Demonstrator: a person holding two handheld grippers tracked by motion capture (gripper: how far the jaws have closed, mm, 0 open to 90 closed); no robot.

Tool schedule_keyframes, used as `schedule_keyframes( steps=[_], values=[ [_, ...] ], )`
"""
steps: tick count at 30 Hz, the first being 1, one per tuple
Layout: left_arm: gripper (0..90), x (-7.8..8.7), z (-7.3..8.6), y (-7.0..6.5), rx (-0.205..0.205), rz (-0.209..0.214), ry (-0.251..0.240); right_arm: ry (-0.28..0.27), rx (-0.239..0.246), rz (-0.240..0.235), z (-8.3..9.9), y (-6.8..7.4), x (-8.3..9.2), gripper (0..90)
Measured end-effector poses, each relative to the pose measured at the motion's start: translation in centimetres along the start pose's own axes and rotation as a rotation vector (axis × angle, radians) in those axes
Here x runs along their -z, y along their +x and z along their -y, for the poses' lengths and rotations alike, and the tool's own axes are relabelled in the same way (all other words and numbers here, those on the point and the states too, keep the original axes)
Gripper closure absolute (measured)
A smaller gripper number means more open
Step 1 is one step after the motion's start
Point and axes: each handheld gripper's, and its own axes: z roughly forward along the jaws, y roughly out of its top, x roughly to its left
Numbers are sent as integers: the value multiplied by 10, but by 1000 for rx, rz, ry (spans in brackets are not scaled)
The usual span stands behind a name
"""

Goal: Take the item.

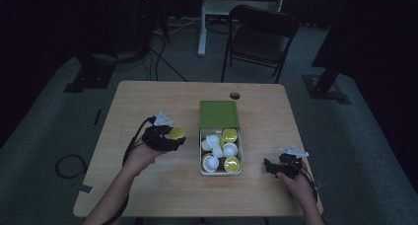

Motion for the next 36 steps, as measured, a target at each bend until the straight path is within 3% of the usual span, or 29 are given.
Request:
schedule_keyframes(
  steps=[6,15,22,36],
  values=[
    [386,4,17,5,21,0,-27,0,1,0,0,0,0,109],
    [386,8,43,16,62,-8,-20,0,1,0,0,0,0,109],
    [386,10,58,20,68,-13,-24,0,1,0,0,0,0,109],
    [385,12,88,32,119,-26,-24,0,1,0,0,0,0,109]
  ],
)
